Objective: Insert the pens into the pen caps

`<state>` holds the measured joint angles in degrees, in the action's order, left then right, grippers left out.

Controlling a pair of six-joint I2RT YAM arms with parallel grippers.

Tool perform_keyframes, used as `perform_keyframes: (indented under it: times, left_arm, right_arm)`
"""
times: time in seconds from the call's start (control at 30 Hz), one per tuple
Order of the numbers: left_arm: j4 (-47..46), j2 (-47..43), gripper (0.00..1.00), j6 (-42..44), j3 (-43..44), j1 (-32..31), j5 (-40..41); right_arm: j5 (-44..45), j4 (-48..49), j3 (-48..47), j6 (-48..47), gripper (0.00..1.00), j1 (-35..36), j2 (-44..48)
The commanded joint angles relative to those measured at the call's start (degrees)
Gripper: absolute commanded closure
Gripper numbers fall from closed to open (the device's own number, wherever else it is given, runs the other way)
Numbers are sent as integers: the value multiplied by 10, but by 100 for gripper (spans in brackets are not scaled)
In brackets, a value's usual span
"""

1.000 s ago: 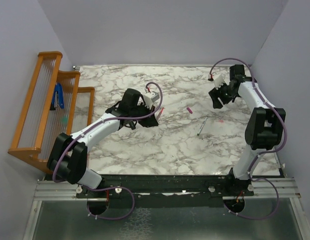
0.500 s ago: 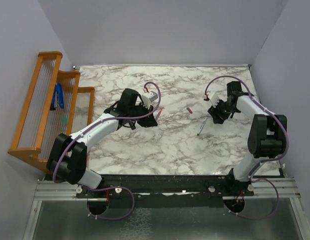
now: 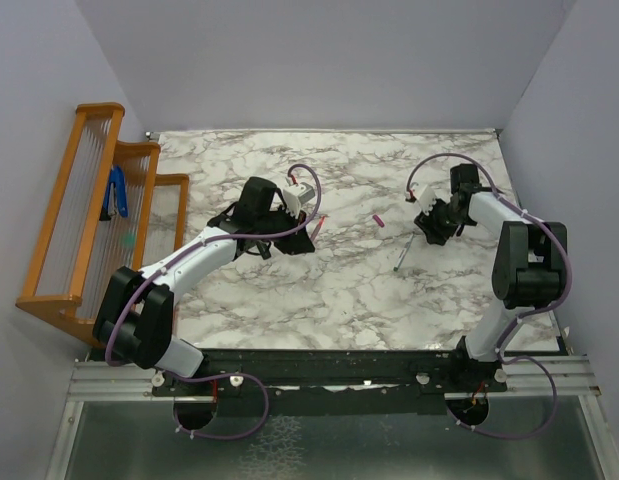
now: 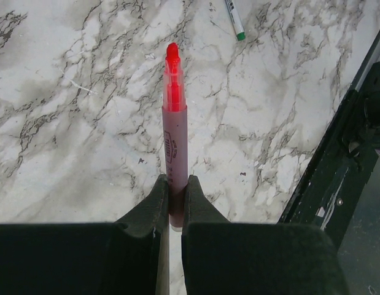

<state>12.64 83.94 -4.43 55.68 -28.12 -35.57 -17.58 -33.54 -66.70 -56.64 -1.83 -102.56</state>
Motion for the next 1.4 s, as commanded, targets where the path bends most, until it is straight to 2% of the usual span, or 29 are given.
perform_keyframes:
  times: [0.0,0.47,0.73,0.8,0.87,0.97,1.03,1.23,1.37]
  left_arm:
    - [-12,-8,100,6,-9,4,-17]
    - [-13,-8,100,6,-11,7,-17]
    - [-13,-11,100,6,-13,9,-15]
    - [-13,-12,100,6,-14,10,-15]
    - [-12,-12,100,6,-14,10,-15]
    - [-13,-13,100,6,-14,10,-13]
    - [-13,-14,100,7,-14,10,-13]
    - [-13,-16,100,8,-16,12,-6]
    - [-18,-9,100,5,-12,12,-10]
  right_arm:
    - [23,25,21,-6,48,0,-2]
    - [31,28,16,17,49,-13,-40]
    - [41,17,-1,37,66,-19,-63]
    - [50,23,0,44,76,-19,-62]
    - [62,29,0,53,90,-21,-63]
    - [73,35,-2,65,97,-23,-66]
    - [78,34,-8,78,100,-23,-71]
    - [48,35,-55,155,99,-24,-73]
    - [-43,107,-45,234,100,-16,13]
